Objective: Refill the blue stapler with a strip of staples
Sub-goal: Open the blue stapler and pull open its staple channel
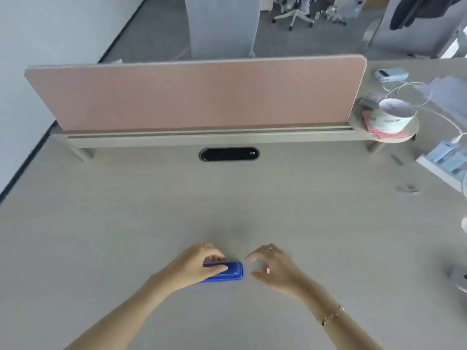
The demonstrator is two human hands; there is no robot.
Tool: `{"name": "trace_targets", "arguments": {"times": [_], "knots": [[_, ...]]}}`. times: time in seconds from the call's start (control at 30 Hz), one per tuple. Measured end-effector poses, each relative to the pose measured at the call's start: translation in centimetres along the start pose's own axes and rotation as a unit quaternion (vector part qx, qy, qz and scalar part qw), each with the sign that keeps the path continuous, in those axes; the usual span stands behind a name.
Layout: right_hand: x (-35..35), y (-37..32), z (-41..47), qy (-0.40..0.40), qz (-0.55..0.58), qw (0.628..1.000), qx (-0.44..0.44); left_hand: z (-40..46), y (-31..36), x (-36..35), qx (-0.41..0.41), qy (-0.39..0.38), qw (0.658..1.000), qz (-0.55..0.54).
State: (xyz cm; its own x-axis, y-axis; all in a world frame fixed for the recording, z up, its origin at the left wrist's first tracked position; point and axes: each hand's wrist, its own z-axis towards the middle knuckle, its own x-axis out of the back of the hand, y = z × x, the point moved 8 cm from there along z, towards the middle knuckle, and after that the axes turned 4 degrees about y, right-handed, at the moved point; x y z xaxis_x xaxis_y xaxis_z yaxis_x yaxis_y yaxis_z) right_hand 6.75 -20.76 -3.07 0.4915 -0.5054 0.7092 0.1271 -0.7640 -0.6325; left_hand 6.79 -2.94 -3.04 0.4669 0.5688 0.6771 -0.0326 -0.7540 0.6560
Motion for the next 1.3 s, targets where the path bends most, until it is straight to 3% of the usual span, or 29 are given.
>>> {"name": "trace_targets", "arguments": {"times": [0.1,0.27,0.43,0.77,0.93,1.3], "knots": [[-2.5,0.9,0.8,-0.006,-0.026,0.999,0.036,0.5,-1.2,-0.1,-0.014,0.027,0.999,-0.024],[-4.0,1.2,1.3,0.061,-0.025,0.992,0.104,0.0,-1.9,-1.1,-0.070,0.032,0.997,-0.012],[-4.4,0.5,1.7,0.112,-0.014,0.981,0.158,0.4,-2.7,-1.7,-0.132,0.095,0.987,-0.009],[-4.3,0.2,1.9,0.185,0.045,0.971,0.144,-0.1,-2.2,-2.8,-0.209,0.230,0.951,0.003],[-3.9,0.4,1.3,0.184,0.104,0.971,0.115,-0.3,-2.0,-2.5,-0.223,0.248,0.942,-0.029],[-3.9,0.4,1.3,0.196,0.082,0.969,0.123,-0.7,-2.1,-2.1,-0.232,0.274,0.929,-0.087]]}}
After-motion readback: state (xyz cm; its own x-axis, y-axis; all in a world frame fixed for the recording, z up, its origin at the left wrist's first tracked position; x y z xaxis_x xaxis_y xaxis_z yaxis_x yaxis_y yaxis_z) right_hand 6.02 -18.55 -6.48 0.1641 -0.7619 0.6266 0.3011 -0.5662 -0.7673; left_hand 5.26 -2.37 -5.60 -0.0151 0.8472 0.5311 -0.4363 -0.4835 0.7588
